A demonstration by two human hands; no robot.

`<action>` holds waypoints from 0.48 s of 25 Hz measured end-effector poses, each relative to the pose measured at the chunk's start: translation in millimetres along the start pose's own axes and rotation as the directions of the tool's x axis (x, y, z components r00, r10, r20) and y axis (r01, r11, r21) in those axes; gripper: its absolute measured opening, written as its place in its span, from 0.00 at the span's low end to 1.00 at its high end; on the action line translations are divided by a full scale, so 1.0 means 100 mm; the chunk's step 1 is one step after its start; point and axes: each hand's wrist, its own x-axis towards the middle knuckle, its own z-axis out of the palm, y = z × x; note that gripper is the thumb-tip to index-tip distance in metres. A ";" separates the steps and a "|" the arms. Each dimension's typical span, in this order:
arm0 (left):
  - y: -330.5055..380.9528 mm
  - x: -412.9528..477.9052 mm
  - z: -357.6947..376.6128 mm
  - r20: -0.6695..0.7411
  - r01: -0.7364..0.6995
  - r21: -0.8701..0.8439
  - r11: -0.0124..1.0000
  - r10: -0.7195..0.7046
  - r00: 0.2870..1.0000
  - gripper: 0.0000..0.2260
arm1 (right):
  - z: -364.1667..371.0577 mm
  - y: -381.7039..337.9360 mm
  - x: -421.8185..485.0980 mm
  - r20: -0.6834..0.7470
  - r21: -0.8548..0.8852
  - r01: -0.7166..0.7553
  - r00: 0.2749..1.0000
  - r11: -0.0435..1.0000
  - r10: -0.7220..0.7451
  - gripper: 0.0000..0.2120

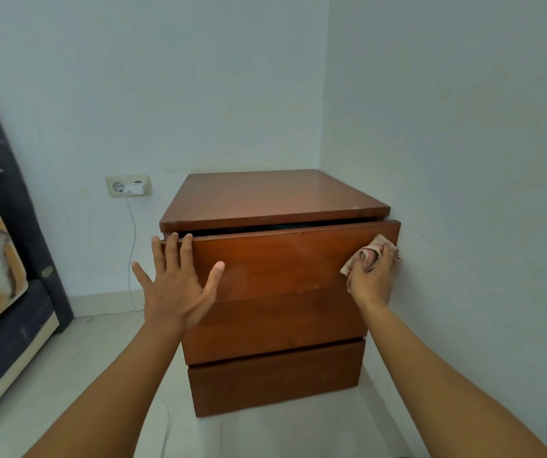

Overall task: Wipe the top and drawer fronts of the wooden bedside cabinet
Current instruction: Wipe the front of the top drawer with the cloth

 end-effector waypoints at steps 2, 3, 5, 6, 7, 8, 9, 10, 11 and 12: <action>-0.02 0.01 -0.02 0.007 -0.006 0.005 1.000 0.006 1.000 0.40 | -0.04 -0.08 0.04 -0.084 0.013 -0.013 0.996 1.000 0.014 0.28; -0.02 0.01 -0.02 0.007 -0.008 0.003 1.000 0.008 1.000 0.40 | -0.08 -0.11 0.06 -0.117 0.005 0.024 0.993 1.000 -0.024 0.25; -0.03 0.01 0.00 0.001 -0.013 -0.008 1.000 0.013 1.000 0.40 | -0.19 -0.25 0.11 -0.190 0.001 0.130 0.973 0.991 -0.128 0.22; -0.03 0.01 0.01 -0.006 -0.012 -0.014 1.000 0.012 1.000 0.41 | -0.24 -0.39 0.17 -0.228 0.009 0.199 0.955 0.980 -0.192 0.22; -0.03 0.01 0.02 -0.011 -0.008 -0.016 1.000 0.008 1.000 0.41 | -0.29 -0.57 0.26 -0.257 0.004 0.284 0.927 0.959 -0.273 0.22; -0.03 0.01 0.04 -0.011 -0.003 -0.015 1.000 0.003 1.000 0.41 | -0.32 -0.78 0.38 -0.268 -0.039 0.380 0.887 0.924 -0.376 0.22; -0.02 0.02 0.05 -0.011 0.002 -0.013 1.000 -0.002 1.000 0.41 | -0.33 -0.98 0.53 -0.244 -0.114 0.454 0.849 0.884 -0.468 0.22; -0.01 0.02 0.06 -0.010 0.006 -0.012 1.000 -0.006 1.000 0.41 | -0.33 -1.16 0.71 -0.173 -0.215 0.499 0.827 0.840 -0.535 0.21; -0.01 0.02 0.06 -0.011 0.008 -0.012 1.000 -0.008 1.000 0.41 | -0.33 -1.30 0.88 -0.040 -0.343 0.507 0.833 0.791 -0.552 0.20; -0.01 0.01 0.07 -0.016 0.008 -0.011 1.000 -0.009 1.000 0.41 | -0.31 -1.39 1.00 0.136 -0.459 0.503 0.854 0.732 -0.502 0.19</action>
